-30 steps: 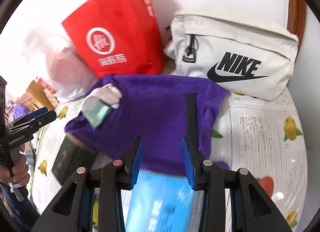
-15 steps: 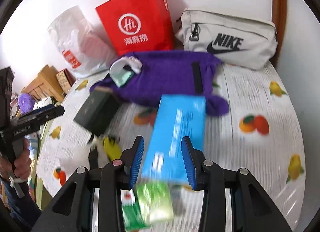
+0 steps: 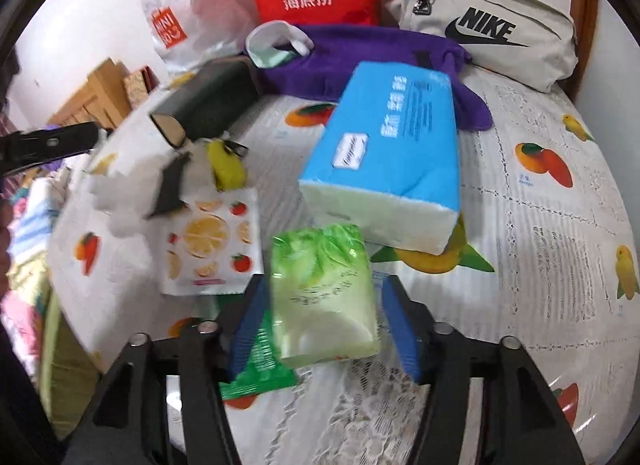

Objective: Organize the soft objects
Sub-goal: 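Grasp the green tissue pack with the right gripper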

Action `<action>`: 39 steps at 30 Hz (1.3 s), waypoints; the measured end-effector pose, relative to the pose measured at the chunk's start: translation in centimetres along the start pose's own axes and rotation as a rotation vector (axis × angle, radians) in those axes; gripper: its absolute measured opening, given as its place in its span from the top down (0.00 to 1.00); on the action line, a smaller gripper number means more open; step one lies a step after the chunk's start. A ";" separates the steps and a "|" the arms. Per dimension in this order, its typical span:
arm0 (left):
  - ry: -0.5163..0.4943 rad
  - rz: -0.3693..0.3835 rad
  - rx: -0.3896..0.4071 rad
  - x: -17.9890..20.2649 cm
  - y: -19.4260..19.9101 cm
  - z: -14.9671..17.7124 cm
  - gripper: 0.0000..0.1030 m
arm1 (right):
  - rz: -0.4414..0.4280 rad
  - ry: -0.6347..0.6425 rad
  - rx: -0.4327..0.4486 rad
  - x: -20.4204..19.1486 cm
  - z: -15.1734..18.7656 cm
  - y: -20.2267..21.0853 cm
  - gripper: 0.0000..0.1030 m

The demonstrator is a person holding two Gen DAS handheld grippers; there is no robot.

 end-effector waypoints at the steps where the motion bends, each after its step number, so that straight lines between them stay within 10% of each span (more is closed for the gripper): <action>1: -0.005 -0.007 -0.002 0.0 0.1 0.2 0.30 | 0.001 0.001 -0.006 0.0 0.2 -0.4 0.41; 20: -0.062 0.020 -0.097 0.5 -4.2 2.1 0.30 | -0.039 0.011 0.034 -0.1 1.2 -1.1 0.50; 27: -0.053 0.014 -0.073 -1.0 -3.2 1.9 0.63 | -0.039 -0.006 0.038 0.4 1.4 0.0 0.53; 39: 0.007 0.126 -0.116 -1.9 -3.5 2.9 0.70 | -0.041 -0.055 0.027 1.5 1.7 0.6 0.53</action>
Point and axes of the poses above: each gripper's, at about its wrist camera, not at the fingertips, and y roughly against the way its jaws point, x to its right, z to its underside, the point moved 4 cm from there along -y, roughly the way its jaws point, and after that the axes turned 2 degrees about z, right-handed, at the moved point
